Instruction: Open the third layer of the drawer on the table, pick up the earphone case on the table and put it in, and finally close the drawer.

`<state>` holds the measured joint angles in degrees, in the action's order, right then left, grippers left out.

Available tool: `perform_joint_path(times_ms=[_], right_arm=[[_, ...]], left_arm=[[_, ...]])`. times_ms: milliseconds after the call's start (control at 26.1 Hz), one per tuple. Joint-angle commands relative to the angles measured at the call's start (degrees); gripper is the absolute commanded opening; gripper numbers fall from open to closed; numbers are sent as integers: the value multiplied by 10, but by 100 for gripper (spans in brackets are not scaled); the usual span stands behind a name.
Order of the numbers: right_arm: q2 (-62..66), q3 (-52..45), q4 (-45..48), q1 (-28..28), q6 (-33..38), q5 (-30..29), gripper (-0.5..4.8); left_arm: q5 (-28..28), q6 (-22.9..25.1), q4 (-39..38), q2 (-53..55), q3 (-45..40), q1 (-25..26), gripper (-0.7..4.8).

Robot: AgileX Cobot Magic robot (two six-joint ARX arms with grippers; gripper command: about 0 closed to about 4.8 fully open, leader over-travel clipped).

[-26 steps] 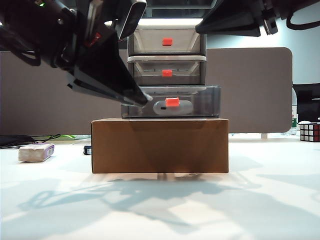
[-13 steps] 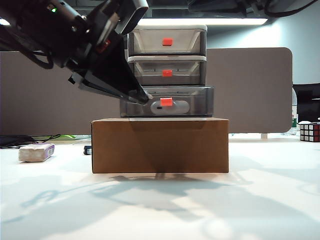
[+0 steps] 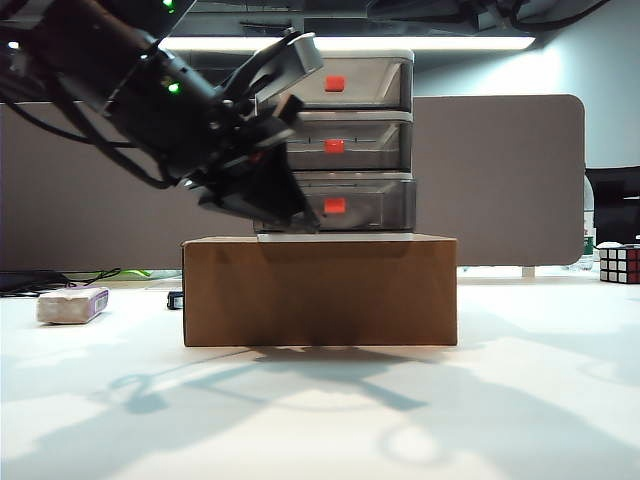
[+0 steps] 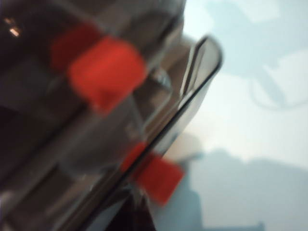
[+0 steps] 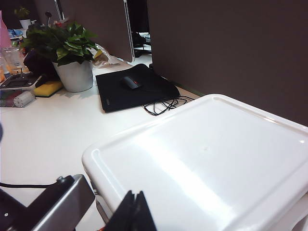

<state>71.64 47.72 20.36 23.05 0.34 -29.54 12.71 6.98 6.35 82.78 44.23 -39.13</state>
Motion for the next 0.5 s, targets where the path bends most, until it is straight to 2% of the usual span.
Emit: perform_joint_path(times_ms=[38, 268, 499], right_arm=[[-2, 4, 0, 0, -4, 0, -2], [-2, 4, -9, 0, -6, 0, -2], [-2, 4, -11, 0, -6, 0, -2]], left_arm=[[-37, 0, 48, -2, 2, -18, -5], [-125, 0, 71, 0, 2, -42, -5], [-180, 1, 87, 5, 2, -45, -5]])
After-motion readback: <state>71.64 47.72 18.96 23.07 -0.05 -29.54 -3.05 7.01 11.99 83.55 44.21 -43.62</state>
